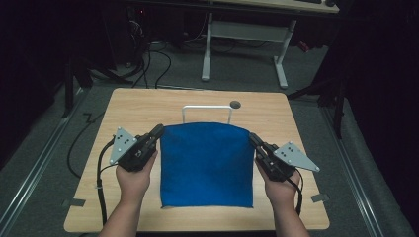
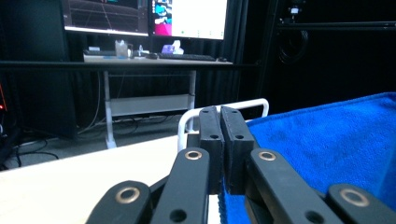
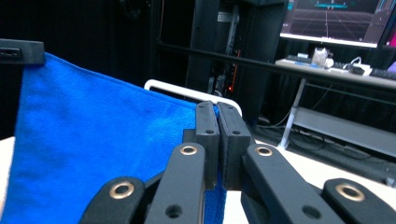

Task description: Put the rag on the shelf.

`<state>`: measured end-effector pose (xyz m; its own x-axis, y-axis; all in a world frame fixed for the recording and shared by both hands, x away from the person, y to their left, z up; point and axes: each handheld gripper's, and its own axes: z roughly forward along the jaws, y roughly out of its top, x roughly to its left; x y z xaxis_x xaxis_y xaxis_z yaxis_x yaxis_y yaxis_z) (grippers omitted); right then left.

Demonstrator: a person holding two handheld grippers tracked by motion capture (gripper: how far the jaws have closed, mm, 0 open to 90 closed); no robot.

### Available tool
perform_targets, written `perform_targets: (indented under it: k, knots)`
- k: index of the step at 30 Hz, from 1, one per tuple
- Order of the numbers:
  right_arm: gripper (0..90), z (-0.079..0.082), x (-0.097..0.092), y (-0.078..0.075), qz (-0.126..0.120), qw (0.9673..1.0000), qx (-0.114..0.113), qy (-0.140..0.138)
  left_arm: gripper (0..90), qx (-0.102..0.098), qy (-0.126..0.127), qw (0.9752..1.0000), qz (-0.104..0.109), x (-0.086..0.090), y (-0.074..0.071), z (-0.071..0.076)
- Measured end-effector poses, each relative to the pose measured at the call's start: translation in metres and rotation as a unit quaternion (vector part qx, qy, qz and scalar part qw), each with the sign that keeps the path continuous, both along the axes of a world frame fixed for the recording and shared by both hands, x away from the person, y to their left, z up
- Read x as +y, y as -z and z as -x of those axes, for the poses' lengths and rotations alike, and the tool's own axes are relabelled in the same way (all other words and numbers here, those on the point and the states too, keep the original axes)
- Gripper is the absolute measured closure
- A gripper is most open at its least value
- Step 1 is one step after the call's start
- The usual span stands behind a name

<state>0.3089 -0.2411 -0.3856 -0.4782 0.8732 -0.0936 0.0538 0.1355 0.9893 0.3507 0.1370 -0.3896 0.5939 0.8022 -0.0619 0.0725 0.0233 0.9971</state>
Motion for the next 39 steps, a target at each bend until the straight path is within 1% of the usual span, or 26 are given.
perform_targets:
  k: [1,3,5,6,7,8,10,14,15,17,18,20,25,27,29,30,33,34,35,39]
  knots:
    - [88.6,-0.002,0.000,-0.006,-0.001,1.0000,-0.005,0.000,88.6,-0.003,-0.001,1.0000,0.000,0.000,-0.003,-0.001]
    - [88.6,-0.003,0.000,-0.009,0.000,1.0000,-0.008,0.000,88.6,-0.010,-0.003,0.9999,0.000,0.001,-0.011,-0.003]
    - [88.5,-0.006,-0.001,-0.019,-0.003,0.9999,-0.016,0.000,88.6,-0.017,-0.006,0.9998,0.000,0.002,-0.020,-0.005]
    - [88.5,-0.006,-0.001,-0.019,-0.003,0.9999,-0.016,0.000,88.6,-0.017,-0.006,0.9998,0.000,0.002,-0.020,-0.005]
    - [88.6,-0.007,-0.002,-0.022,-0.003,0.9998,-0.017,0.001,88.6,-0.020,-0.007,0.9998,0.001,0.003,-0.023,-0.006]
    - [88.6,-0.010,-0.003,-0.029,-0.006,0.9997,-0.023,0.000,88.6,-0.021,-0.007,0.9998,0.001,0.004,-0.027,-0.008]
    - [88.5,-0.011,-0.003,-0.031,-0.008,0.9997,-0.023,0.000,88.5,-0.022,-0.009,0.9997,-0.002,0.004,-0.031,-0.010]
    - [88.5,-0.016,-0.005,-0.042,-0.011,0.9995,-0.029,-0.001,88.5,-0.023,-0.010,0.9997,-0.006,0.005,-0.039,-0.015]
    - [88.5,-0.018,-0.005,-0.043,-0.012,0.9995,-0.028,0.000,88.5,-0.022,-0.013,0.9996,-0.008,0.004,-0.042,-0.018]
    - [88.5,-0.019,-0.006,-0.044,-0.012,0.9995,-0.028,-0.001,88.5,-0.022,-0.013,0.9996,-0.009,0.004,-0.043,-0.019]
    - [88.5,-0.023,-0.007,-0.046,-0.015,0.9996,-0.026,0.000,88.5,-0.023,-0.014,0.9996,-0.011,0.004,-0.045,-0.021]
    - [88.5,-0.025,-0.008,-0.047,-0.015,0.9996,-0.025,-0.002,88.5,-0.024,-0.018,0.9994,-0.015,0.003,-0.049,-0.024]
    - [88.5,-0.038,-0.012,-0.056,-0.024,0.9995,-0.018,-0.006,88.5,-0.025,-0.025,0.9991,-0.021,0.003,-0.059,-0.034]
    - [88.5,-0.040,-0.012,-0.057,-0.024,0.9995,-0.017,-0.006,88.5,-0.028,-0.029,0.9988,-0.026,0.003,-0.063,-0.039]
    - [88.7,-0.048,-0.011,-0.063,-0.020,0.9996,-0.021,-0.005,88.5,-0.029,-0.034,0.9984,-0.034,0.001,-0.067,-0.045]
    - [88.7,-0.048,-0.011,-0.063,-0.020,0.9996,-0.021,-0.005,88.5,-0.028,-0.036,0.9983,-0.037,0.001,-0.068,-0.047]
    - [88.8,-0.056,-0.009,-0.068,-0.018,0.9997,-0.019,-0.003,88.5,-0.026,-0.041,0.9981,-0.037,0.002,-0.073,-0.056]
    - [88.8,-0.061,-0.008,-0.071,-0.017,0.9997,-0.019,-0.002,88.6,-0.025,-0.046,0.9978,-0.040,0.003,-0.076,-0.061]
    - [88.8,-0.061,-0.008,-0.071,-0.017,0.9997,-0.019,-0.002,88.5,-0.025,-0.046,0.9978,-0.040,0.003,-0.076,-0.061]
    - [88.8,-0.072,-0.007,-0.075,-0.015,0.9997,-0.018,0.002,88.6,-0.025,-0.056,0.9969,-0.051,0.004,-0.079,-0.075]
